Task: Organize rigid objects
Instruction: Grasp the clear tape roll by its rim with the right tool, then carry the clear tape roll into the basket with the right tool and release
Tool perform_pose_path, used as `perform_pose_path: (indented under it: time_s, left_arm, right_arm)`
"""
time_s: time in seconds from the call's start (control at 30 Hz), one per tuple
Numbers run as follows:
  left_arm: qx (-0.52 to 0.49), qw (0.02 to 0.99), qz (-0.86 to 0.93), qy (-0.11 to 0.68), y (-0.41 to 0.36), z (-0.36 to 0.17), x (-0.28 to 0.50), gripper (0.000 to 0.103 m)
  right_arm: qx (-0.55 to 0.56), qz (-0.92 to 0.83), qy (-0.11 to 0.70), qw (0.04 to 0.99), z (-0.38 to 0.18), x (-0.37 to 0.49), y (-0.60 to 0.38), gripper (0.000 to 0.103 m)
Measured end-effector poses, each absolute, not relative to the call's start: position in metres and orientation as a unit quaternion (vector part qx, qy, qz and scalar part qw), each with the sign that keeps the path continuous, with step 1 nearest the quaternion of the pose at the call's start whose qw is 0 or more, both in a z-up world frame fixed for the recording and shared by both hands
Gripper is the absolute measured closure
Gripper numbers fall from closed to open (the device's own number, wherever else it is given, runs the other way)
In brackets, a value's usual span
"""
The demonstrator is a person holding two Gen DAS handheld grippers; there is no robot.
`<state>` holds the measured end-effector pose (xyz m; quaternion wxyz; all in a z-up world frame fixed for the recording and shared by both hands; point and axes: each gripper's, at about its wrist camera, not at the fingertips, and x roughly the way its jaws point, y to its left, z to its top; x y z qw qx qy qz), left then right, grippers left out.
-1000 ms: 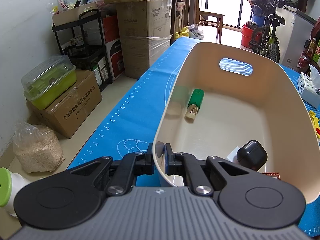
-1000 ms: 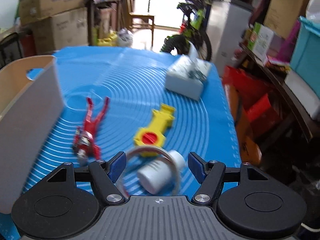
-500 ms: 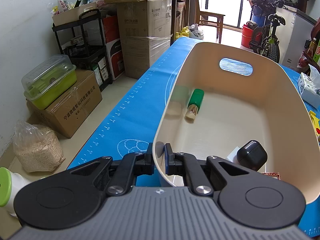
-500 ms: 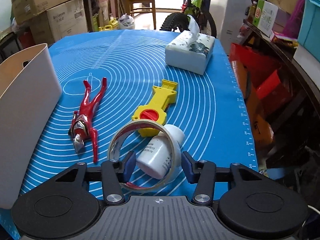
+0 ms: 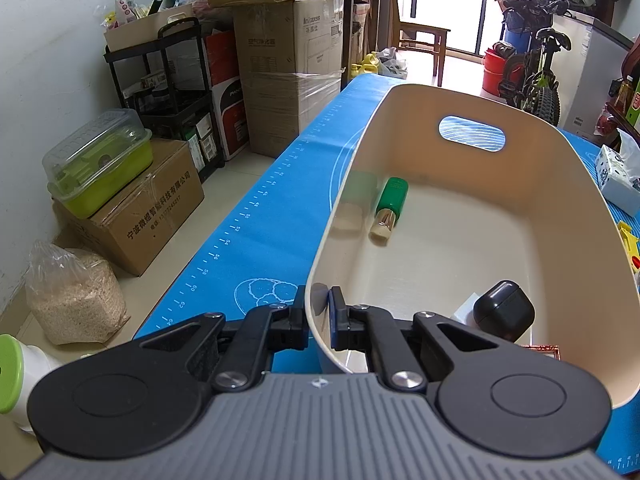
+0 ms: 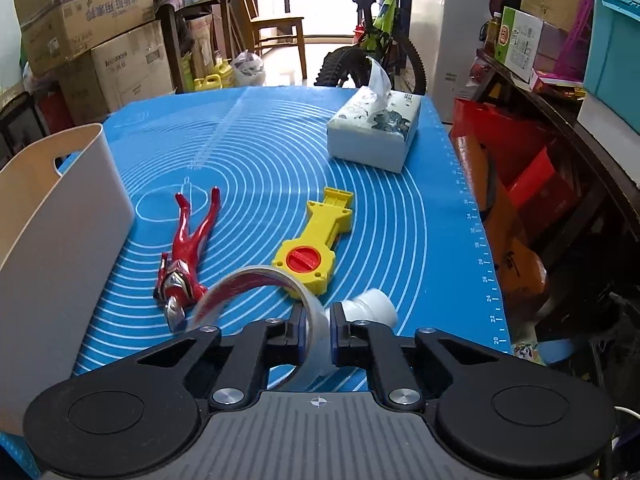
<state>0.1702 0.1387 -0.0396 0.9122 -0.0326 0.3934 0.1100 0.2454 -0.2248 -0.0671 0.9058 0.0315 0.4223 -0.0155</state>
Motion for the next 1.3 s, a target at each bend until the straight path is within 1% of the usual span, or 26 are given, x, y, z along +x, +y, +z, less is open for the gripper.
perform_pose_path:
  time_s: [0.5, 1.03, 1.2, 1.3]
  left_arm:
    - [-0.033, 0.912, 0.11, 0.393, 0.139, -0.04, 0.17, 0.092]
    - [-0.037, 0.912, 0.109, 0.394, 0.138, -0.041, 0.17, 0.092]
    - [-0.038, 0.912, 0.108, 0.394, 0.138, -0.041, 0.17, 0.092]
    - [-0.039, 0.912, 0.107, 0.394, 0.137, -0.041, 0.17, 0.092]
  right_arm:
    - [0.063, -0.004, 0.35, 0.935, -0.028, 0.235, -0.21, 0.083]
    - [0.067, 0.078, 0.315, 0.944, -0.001, 0.231, -0.132, 0.083]
    - [0.06, 0.102, 0.308, 0.944, 0.002, 0.229, -0.106, 0.083]
    - [0.035, 0.121, 0.298, 0.946, 0.003, 0.225, -0.085, 0.083]
